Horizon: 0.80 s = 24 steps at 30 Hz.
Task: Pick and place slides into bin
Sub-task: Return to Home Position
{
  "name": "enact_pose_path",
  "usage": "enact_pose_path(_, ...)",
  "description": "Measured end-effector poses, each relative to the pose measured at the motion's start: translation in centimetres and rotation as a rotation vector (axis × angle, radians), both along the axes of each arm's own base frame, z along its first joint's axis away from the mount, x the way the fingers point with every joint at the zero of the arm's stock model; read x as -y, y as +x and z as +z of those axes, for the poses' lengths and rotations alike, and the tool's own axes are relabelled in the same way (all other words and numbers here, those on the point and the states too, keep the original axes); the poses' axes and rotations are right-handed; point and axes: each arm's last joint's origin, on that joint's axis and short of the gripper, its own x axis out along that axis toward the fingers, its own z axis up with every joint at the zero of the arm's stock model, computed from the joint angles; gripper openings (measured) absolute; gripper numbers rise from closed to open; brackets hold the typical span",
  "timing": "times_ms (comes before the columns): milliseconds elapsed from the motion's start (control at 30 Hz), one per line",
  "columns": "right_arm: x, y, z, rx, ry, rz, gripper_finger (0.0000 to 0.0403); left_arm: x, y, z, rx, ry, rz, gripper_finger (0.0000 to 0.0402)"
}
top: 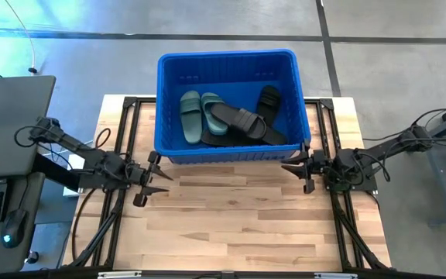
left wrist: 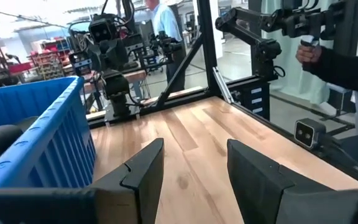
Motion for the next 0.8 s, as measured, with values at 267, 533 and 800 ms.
enact_pose_path(267, 0.3, 0.0, -0.1, -0.007, -0.041, -0.073, 0.0062, -0.2, 0.0, -0.8, -0.023, -0.022, 0.011, 0.0161)
enact_pose_path(533, 0.2, 0.0, -0.3, -0.022, -0.05, -0.051, 0.0063, -0.3, -0.2, -0.8, -0.021, -0.03, 0.017, 0.0161)
enact_pose_path(800, 0.4, -0.7, -0.1, -0.021, -0.036, -0.023, 0.0064, -0.8, -1.5, -0.4, 0.009, -0.07, 0.04, 0.0161)
